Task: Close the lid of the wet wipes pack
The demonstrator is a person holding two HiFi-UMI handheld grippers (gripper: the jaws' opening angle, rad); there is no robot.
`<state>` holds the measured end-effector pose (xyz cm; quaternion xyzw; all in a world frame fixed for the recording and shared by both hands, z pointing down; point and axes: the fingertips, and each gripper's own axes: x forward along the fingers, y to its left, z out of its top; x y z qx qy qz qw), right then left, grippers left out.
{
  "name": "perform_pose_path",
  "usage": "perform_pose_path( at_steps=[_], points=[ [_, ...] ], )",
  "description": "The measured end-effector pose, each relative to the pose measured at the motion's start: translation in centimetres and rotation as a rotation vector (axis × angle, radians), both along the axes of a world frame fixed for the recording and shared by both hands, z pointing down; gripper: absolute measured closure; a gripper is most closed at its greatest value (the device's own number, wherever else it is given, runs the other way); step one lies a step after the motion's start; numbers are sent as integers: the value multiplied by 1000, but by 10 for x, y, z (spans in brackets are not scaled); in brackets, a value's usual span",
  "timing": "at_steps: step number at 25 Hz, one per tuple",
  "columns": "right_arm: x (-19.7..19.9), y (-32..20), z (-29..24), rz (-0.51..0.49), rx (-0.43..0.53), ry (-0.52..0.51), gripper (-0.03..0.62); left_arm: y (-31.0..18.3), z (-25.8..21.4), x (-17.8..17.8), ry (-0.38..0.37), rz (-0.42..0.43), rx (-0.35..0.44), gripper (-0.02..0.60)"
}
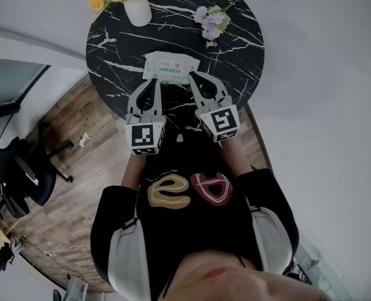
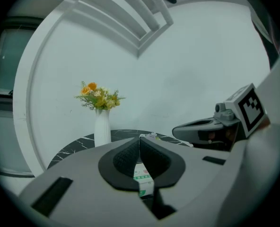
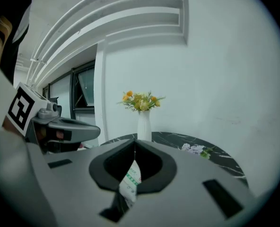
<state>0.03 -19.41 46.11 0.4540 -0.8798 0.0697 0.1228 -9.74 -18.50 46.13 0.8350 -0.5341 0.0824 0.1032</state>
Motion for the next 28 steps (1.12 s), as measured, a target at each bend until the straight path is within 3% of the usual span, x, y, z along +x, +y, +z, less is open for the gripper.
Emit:
perform_pose_path(
  at_steps=[8, 16, 24, 28],
  points=[
    [3, 10, -13, 32, 48, -28, 583, 11, -14, 5, -5, 45, 49, 563],
    [1, 19, -27, 27, 85, -36, 583, 17, -28, 6, 4, 37, 87, 563],
    [-1, 25, -45, 32, 140, -43, 583, 23, -53, 21, -47, 93, 179, 563],
    [-1, 27, -59, 15, 196, 0, 583, 26, -60, 26, -14, 99, 189, 563]
  ],
)
